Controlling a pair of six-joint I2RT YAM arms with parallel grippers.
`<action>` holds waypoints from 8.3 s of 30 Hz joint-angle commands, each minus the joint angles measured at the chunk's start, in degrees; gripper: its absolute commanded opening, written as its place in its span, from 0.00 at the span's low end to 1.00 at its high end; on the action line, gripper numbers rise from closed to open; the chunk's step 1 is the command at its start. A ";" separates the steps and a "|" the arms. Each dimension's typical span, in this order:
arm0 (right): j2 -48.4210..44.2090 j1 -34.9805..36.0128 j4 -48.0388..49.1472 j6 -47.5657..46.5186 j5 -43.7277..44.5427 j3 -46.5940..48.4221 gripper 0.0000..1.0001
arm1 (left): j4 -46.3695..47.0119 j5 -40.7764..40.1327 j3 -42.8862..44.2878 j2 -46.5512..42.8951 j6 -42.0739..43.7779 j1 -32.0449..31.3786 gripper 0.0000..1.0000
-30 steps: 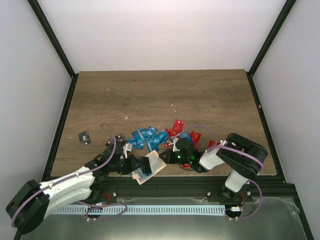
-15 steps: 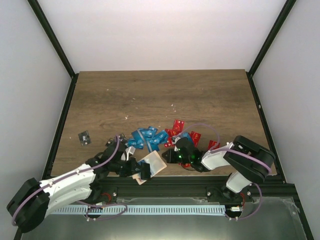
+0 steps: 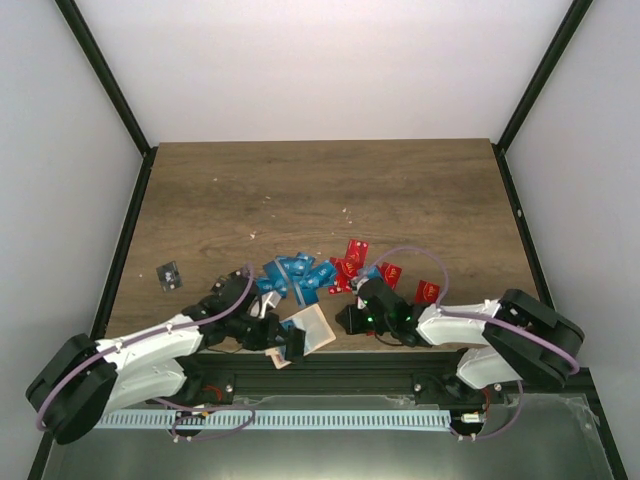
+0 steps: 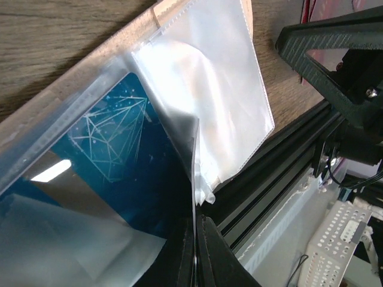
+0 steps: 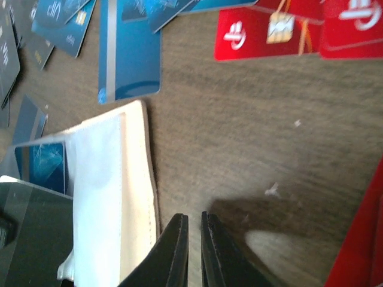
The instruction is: Put the credit cards into the card holder
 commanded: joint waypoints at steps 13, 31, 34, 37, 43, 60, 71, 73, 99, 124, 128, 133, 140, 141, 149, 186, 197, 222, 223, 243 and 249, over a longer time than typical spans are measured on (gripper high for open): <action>4.75 2.68 4.57 -5.78 -6.13 0.73 0.01 | -11.95 3.66 3.79 -3.56 4.34 0.34 0.04; 8.23 5.75 5.23 -2.51 -3.54 -3.45 0.01 | -5.33 4.68 0.81 -0.23 2.57 0.37 0.04; 8.78 5.97 5.34 -2.15 -3.44 -3.52 0.01 | -4.94 4.59 0.79 0.20 2.17 0.31 0.04; 8.97 6.14 5.60 -2.00 -3.44 -3.77 0.01 | -4.92 4.12 0.80 0.43 2.02 0.45 0.04; 9.69 6.41 5.67 -1.60 -3.29 -3.71 0.01 | -6.25 3.03 0.12 -1.86 0.87 0.41 0.04; 14.01 8.09 7.55 -0.55 -4.73 -3.46 0.01 | 18.69 -6.86 -13.09 -12.17 -10.42 0.54 0.04; 17.67 8.43 8.49 -0.39 -6.07 -2.66 0.01 | 28.38 -10.47 -13.64 -8.68 -7.69 1.88 0.04; 18.08 8.41 8.37 -0.43 -6.14 -2.42 0.01 | 29.46 -11.10 -13.45 -7.43 -7.14 2.30 0.04; 17.85 9.66 5.98 2.87 -7.00 -3.02 0.01 | 40.71 -10.47 -15.43 1.80 -3.08 4.35 0.04; 23.26 10.20 6.28 3.37 -6.88 -0.29 0.01 | 36.48 -21.02 -15.37 2.57 -7.69 4.43 0.04; 24.31 10.15 6.11 3.35 -6.92 0.55 0.01 | 36.71 -23.13 -16.34 1.00 -10.31 4.42 0.04; 24.92 10.20 6.11 3.34 -7.18 0.98 0.01 | 36.67 -24.56 -17.26 -0.65 -10.35 4.33 0.04; 25.19 10.20 5.33 2.97 -6.95 2.19 0.01 | 42.45 -22.19 -17.29 4.26 -8.42 4.25 0.04; 25.19 10.16 5.23 2.97 -6.84 2.31 0.01 | 43.36 -21.83 -17.43 5.27 -8.39 4.18 0.04; 24.06 10.20 3.18 2.76 -5.58 2.72 0.01 | 40.90 -21.75 -16.39 6.80 -2.00 4.03 0.04; 23.94 10.23 2.68 2.67 -6.02 3.09 0.01 | 40.36 -25.06 -17.81 1.37 1.87 3.75 0.04; 23.65 10.26 -0.15 2.71 -3.21 4.04 0.01 | 43.11 -21.14 -18.55 6.24 0.38 2.84 0.04; 14.37 8.19 -9.90 -1.03 3.97 3.17 0.01 | 53.22 -20.16 -13.86 23.30 -2.24 -5.44 0.17; 13.85 8.06 -10.37 -1.28 4.16 3.00 0.01 | 50.47 -21.06 -13.44 21.85 -1.76 -5.92 0.19; 10.25 6.48 -13.32 -2.61 4.97 3.03 0.01 | 0.87 -31.01 -1.15 -12.55 1.75 -9.05 0.98; 8.35 6.48 -13.42 -2.35 3.80 3.39 0.01 | -10.51 -41.45 1.59 -17.08 3.03 -8.89 1.00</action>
